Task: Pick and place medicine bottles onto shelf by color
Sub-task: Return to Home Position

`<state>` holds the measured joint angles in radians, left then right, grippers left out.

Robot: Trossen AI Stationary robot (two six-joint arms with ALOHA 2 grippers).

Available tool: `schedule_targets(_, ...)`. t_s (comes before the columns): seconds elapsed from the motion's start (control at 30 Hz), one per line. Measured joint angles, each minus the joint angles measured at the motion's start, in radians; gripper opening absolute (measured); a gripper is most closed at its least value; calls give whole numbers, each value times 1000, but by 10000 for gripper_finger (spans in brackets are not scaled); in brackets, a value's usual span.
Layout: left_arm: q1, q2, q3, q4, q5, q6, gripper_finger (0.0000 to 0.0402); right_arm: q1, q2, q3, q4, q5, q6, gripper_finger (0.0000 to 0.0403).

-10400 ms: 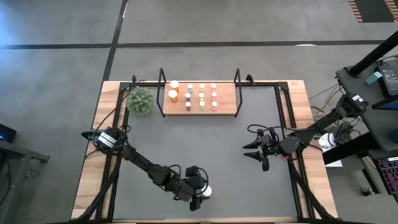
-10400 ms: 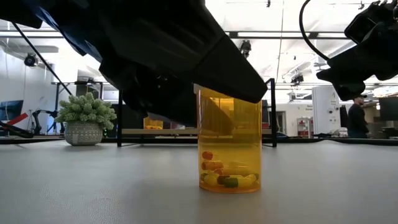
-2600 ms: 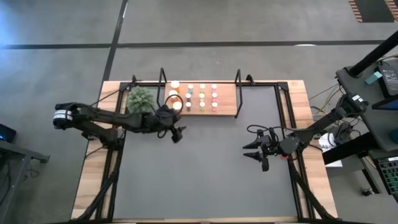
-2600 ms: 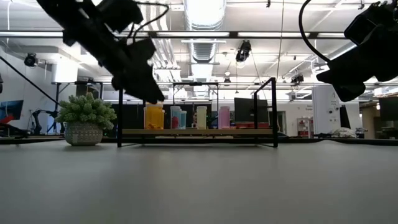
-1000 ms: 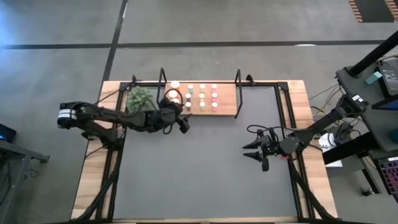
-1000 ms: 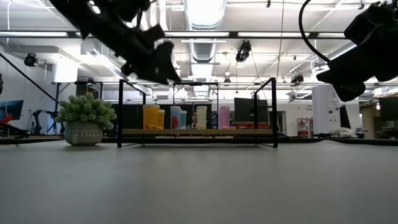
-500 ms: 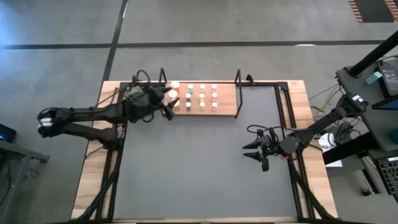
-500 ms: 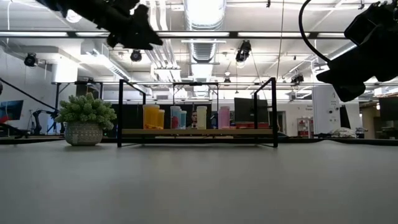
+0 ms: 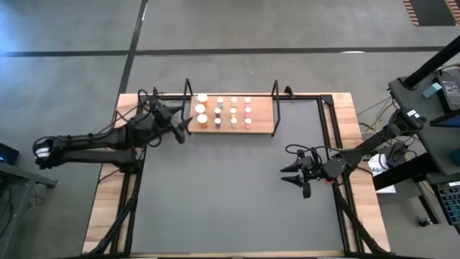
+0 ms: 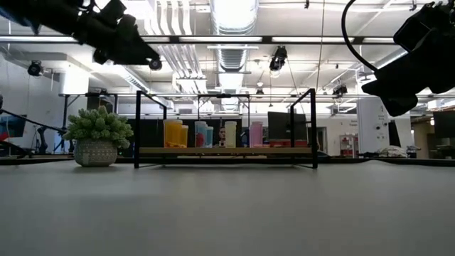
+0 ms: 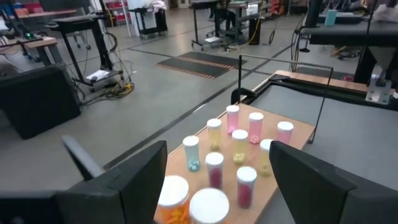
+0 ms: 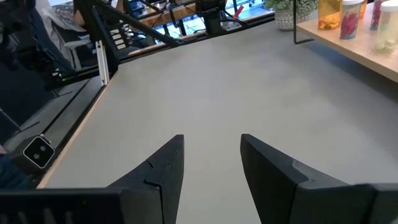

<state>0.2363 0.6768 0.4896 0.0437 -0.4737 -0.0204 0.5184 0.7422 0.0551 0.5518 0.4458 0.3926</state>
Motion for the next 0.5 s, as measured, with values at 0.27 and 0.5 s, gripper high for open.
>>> schedule_targets(0.27,0,-127,-149,132,-4,-3,267,0,0,0,0,0,0,148)
schedule_targets(0.5,-1,-167,-291,312,33,-68,267,0,0,0,0,0,0,148)
